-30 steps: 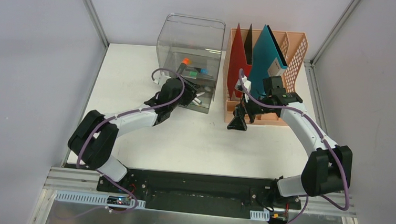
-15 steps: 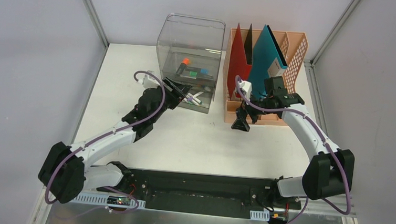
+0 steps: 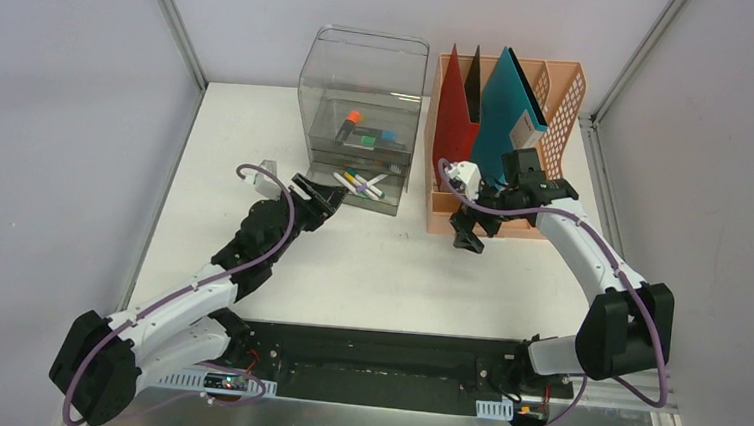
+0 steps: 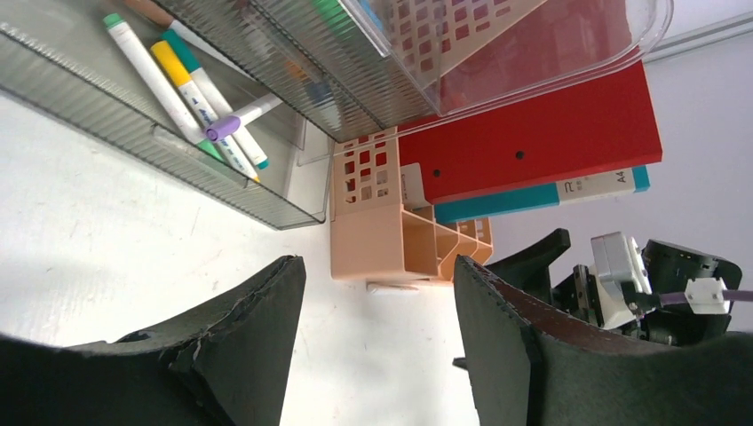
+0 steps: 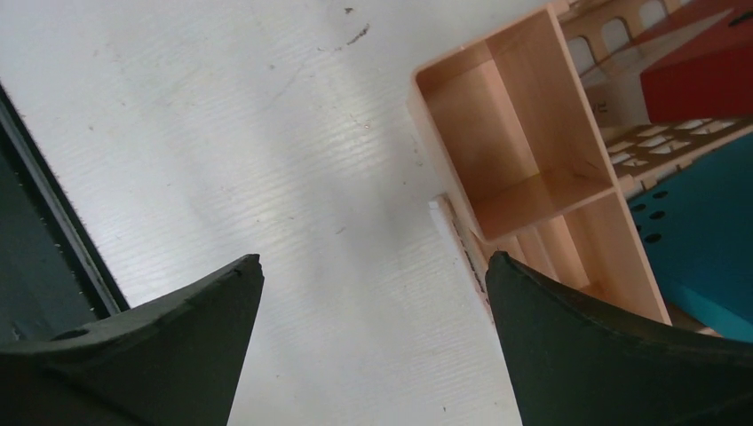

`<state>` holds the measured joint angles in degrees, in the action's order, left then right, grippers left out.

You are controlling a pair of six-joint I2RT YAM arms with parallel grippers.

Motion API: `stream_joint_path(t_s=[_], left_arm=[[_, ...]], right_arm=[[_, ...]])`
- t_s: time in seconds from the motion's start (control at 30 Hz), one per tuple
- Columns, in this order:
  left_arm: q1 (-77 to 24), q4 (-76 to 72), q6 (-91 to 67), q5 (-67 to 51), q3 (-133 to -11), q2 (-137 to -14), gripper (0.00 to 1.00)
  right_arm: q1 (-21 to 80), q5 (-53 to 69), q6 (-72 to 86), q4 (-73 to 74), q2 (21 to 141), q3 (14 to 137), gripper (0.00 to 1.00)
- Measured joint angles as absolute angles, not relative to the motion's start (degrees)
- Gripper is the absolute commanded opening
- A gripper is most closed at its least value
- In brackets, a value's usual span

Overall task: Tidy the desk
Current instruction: Place the stationery in the drawer, then pick up the stationery from the center of the board.

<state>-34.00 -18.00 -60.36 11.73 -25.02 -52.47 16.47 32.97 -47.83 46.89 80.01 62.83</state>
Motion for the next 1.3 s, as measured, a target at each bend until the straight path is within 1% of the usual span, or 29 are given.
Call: stream_joint_path(t_s=[0.2,0.4,0.5,0.67,0.9,1.0,1.2,1.3], left_arm=[[-34.0,-17.26,-60.47,12.4,-20.97,-47.48,0.62],[-34.0,-13.87,-60.58,14.48,-17.5,-41.8,0.62],[-34.0,-12.78,-60.62,15.44,-16.36,-38.98,0.61],[-34.0,-11.66,-60.62,16.91,-14.15,-35.18,0.61],[-34.0,-9.06,-60.62,18.13,-13.28,-32.42,0.62],[-34.0,-8.03,-60.62,18.39,-13.1,-31.22,0.62],[-34.0,-7.75,-60.62,19.44,-12.69,-30.2,0.62],[-34.0,-7.38,-60.62,19.49,-12.64,-30.39,0.62]], right_arm=[[16.47,26.85,-45.93,46.15,80.16,62.83,1.0],[16.16,18.92,-45.23,41.85,79.2,60.99,1.0],[14.9,17.17,-45.19,41.63,79.2,61.01,1.0],[14.35,14.15,-49.28,42.98,79.59,61.04,1.0],[14.52,12.71,-46.61,45.12,85.36,64.29,0.99],[14.85,13.1,-46.63,45.98,85.84,64.27,0.99],[17.72,12.86,-47.44,47.33,86.83,64.31,0.99],[19.49,12.12,-46.68,48.84,90.3,65.6,0.99]])
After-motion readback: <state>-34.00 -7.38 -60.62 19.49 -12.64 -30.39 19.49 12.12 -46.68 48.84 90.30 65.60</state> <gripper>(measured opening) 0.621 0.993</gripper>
